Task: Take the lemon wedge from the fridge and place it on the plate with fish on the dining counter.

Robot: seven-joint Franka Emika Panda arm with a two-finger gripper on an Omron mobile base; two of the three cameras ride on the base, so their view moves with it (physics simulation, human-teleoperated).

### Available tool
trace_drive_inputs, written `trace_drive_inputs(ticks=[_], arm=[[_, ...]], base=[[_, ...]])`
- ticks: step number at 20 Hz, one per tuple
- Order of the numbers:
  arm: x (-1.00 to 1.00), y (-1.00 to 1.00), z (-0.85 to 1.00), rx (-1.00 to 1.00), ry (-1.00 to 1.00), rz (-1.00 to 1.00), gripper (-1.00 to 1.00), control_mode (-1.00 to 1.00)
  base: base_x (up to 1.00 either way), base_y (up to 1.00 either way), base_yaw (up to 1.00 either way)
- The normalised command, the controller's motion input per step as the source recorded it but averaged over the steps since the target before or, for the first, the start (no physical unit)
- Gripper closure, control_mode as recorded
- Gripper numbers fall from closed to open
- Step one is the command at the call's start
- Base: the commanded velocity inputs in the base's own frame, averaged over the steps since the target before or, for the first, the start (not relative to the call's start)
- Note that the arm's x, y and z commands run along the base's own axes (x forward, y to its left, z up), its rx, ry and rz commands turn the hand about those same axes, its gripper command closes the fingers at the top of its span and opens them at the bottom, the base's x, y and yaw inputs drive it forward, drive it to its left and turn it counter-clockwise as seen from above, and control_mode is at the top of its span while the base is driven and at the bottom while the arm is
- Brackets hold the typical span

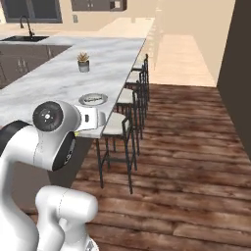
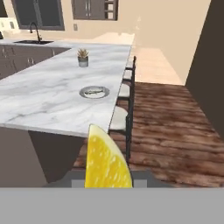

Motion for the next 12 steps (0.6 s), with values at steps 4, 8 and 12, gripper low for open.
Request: trace_drive_inputs(ticks=[4,8,12], arm=[[0.00,0.00,0.00,0.00,0.00,0.00,1.00,1.00],[0.00,0.00,0.00,0.00,0.00,0.00,1.00,1.00],[0.00,0.00,0.00,0.00,0.00,0.00,1.00,1.00]], base=[[0.39,-0.82,0.49],[0.38,-0.72,0.53],[0.57,-0.76,0.52]])
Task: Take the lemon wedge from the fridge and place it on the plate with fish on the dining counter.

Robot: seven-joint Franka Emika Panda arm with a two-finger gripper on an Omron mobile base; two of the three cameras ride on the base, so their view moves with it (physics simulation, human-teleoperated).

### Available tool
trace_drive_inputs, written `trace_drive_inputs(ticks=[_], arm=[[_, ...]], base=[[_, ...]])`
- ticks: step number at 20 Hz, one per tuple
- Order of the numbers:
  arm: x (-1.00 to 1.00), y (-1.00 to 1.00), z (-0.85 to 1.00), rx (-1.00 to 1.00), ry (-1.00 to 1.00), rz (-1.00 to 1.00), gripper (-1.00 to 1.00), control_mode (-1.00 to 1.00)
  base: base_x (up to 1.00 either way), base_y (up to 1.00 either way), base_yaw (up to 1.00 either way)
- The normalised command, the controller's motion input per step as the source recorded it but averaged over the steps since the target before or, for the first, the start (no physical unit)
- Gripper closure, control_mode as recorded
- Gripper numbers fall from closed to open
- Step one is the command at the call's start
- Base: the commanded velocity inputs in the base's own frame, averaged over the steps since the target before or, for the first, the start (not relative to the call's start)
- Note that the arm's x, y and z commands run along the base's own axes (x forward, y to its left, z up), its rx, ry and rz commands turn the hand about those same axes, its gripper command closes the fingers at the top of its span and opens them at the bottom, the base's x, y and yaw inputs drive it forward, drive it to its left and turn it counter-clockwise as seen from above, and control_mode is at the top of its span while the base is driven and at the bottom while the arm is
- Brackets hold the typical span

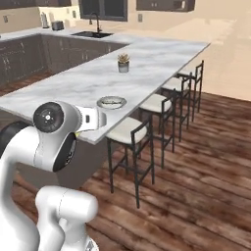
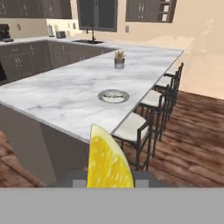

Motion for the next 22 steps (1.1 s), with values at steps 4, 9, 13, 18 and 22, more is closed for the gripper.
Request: trace_drive_inputs(ticks=[4,9,13,18,22], arm=[[0.00,0.00,0.00,0.00,0.00,0.00,1.00,1.00],[0.00,0.00,0.00,0.00,0.00,0.00,1.00,1.00],[0.00,0.00,0.00,0.00,0.00,0.00,1.00,1.00],[0.00,0.00,0.00,0.00,0.00,0.00,1.00,1.00],[0.00,0.00,0.00,0.00,0.00,0.00,1.00,1.00]], base=[[0.80,-0.93,0.45],[0.78,-1.00,0.40],[0.49,-0.73,0.29],[0.35,-0.31,0.31],[0.17,-0.19,0.17]])
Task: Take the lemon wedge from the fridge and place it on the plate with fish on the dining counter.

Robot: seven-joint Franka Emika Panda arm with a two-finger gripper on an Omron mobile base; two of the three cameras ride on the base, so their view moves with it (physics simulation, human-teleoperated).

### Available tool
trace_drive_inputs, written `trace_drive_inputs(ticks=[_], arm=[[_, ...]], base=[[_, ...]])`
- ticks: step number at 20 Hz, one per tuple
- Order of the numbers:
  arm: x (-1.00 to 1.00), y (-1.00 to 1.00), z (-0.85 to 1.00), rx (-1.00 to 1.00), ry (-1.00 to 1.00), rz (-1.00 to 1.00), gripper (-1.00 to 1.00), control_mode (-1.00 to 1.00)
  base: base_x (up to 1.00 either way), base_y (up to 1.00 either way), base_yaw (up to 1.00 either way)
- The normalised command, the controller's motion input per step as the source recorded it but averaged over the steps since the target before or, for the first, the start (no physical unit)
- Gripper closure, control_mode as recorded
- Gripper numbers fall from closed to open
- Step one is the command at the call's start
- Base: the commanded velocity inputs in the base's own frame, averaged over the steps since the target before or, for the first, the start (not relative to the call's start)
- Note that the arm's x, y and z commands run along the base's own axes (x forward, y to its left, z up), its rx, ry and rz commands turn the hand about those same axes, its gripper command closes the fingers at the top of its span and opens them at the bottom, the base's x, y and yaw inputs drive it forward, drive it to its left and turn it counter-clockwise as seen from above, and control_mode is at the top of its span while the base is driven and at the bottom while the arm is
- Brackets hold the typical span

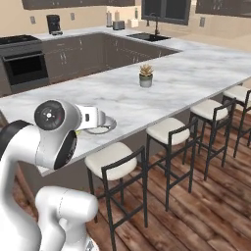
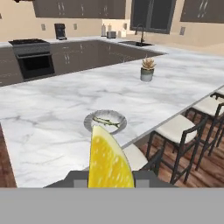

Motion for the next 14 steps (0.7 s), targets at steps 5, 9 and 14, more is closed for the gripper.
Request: trace_drive_inputs(ticks=[5,9,14], arm=[[0.00,0.00,0.00,0.00,0.00,0.00,1.00,1.00],[0.00,0.00,0.00,0.00,0.00,0.00,1.00,1.00],[0.00,0.00,0.00,0.00,0.00,0.00,1.00,1.00]], base=[[0.34,-0.02,0.00],[0.72,-0.03,0.00],[0.77,0.00,0.00]])
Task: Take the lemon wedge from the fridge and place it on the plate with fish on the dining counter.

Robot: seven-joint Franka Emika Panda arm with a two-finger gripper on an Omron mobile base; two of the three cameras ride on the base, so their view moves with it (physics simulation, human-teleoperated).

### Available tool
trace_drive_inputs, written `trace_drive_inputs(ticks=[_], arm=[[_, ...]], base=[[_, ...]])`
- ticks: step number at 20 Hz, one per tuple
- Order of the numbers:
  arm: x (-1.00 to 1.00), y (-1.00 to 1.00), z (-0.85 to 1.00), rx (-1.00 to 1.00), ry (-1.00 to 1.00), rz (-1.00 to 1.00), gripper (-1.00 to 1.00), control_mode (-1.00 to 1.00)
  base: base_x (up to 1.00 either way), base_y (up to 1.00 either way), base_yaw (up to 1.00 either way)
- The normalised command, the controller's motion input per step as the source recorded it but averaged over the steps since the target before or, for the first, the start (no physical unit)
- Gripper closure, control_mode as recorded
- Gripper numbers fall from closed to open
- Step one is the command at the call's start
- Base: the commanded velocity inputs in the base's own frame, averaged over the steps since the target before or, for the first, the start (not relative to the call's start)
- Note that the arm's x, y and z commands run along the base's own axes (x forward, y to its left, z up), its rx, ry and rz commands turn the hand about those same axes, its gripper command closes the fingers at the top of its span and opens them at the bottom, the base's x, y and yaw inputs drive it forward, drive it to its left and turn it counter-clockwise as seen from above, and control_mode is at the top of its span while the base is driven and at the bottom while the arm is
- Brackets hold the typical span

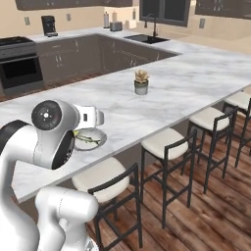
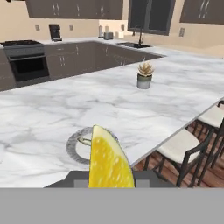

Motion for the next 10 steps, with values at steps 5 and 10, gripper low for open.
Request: trace_drive_inputs(ticks=[5,10], arm=[[0.00,0.00,0.00,0.00,0.00,0.00,1.00,1.00],[0.00,0.00,0.00,0.00,0.00,0.00,1.00,1.00]], base=[[0.54,0.01,0.00],[0.45,0.09,0.00]])
